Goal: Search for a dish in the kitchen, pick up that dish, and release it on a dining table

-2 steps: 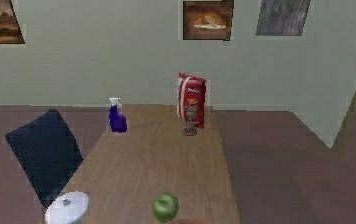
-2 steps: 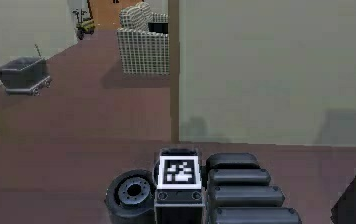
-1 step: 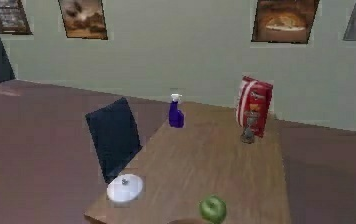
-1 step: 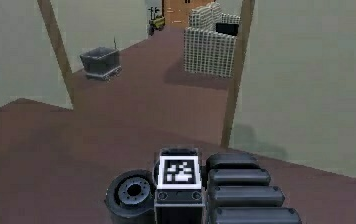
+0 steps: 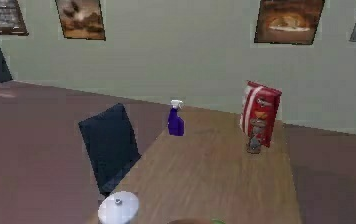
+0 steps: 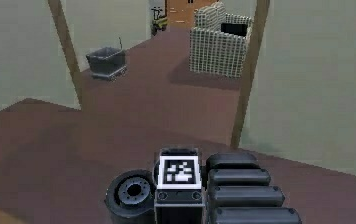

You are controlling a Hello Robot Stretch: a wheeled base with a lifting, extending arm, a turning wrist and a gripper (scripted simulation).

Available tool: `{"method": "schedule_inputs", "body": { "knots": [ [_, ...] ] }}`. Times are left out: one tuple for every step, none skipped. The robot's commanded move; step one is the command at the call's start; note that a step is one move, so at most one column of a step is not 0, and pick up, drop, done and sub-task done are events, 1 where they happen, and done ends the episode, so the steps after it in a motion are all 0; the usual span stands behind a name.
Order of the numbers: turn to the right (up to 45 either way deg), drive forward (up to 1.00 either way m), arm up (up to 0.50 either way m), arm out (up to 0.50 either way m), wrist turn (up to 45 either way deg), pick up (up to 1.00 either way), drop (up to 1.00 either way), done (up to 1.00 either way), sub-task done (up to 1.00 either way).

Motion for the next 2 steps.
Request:
{"method": "schedule_inputs", "body": {
  "knots": [
    [39.0,0.0,0.0,0.0,0.0,0.0,0.0,0.0,0.0],
    [-33.0,0.0,0.0,0.0,0.0,0.0,0.0,0.0,0.0]
  ]
}}
